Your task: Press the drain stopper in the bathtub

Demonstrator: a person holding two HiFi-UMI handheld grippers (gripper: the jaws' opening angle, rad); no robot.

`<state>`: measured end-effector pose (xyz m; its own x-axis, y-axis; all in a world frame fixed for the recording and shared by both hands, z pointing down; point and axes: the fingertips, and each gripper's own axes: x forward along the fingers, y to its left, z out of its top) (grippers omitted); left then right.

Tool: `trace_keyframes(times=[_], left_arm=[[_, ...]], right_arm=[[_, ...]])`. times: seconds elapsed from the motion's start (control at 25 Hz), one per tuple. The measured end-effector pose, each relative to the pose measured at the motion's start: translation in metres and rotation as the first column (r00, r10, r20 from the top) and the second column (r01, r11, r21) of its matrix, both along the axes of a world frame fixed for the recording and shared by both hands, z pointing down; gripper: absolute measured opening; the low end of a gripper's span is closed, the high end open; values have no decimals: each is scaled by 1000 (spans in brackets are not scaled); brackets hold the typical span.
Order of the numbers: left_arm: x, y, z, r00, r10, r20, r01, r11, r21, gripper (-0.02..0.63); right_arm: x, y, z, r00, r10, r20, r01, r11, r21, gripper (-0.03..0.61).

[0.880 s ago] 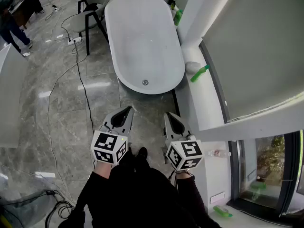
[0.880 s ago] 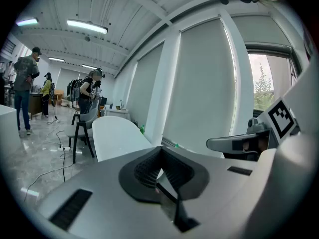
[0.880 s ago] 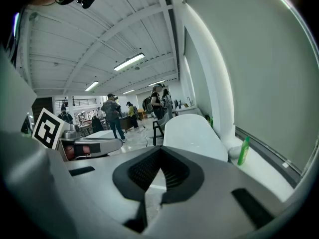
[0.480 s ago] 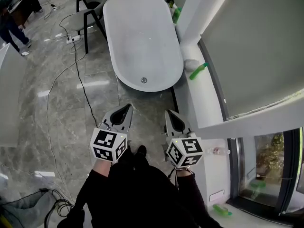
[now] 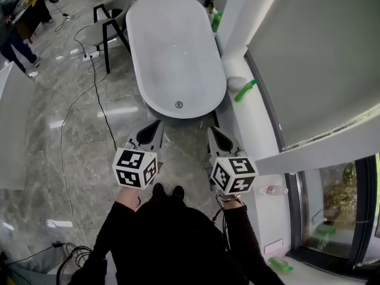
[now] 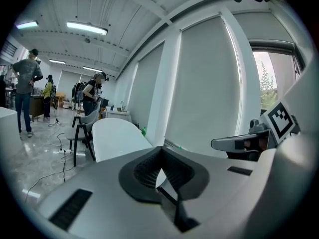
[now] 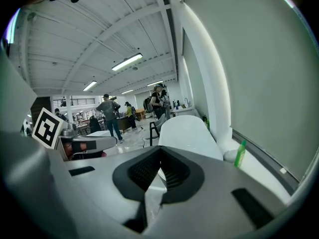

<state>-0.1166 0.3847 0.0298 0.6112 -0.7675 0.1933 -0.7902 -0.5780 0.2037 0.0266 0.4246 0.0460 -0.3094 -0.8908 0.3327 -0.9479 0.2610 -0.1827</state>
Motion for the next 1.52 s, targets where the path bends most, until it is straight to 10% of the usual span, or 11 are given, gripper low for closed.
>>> trace_keyframes(times=[1.52], left_arm=[[57, -77, 0, 999, -10, 44, 10, 1000, 9, 3]], right_arm=[[62, -71, 3, 1000, 23, -12, -23, 1000, -20, 2]])
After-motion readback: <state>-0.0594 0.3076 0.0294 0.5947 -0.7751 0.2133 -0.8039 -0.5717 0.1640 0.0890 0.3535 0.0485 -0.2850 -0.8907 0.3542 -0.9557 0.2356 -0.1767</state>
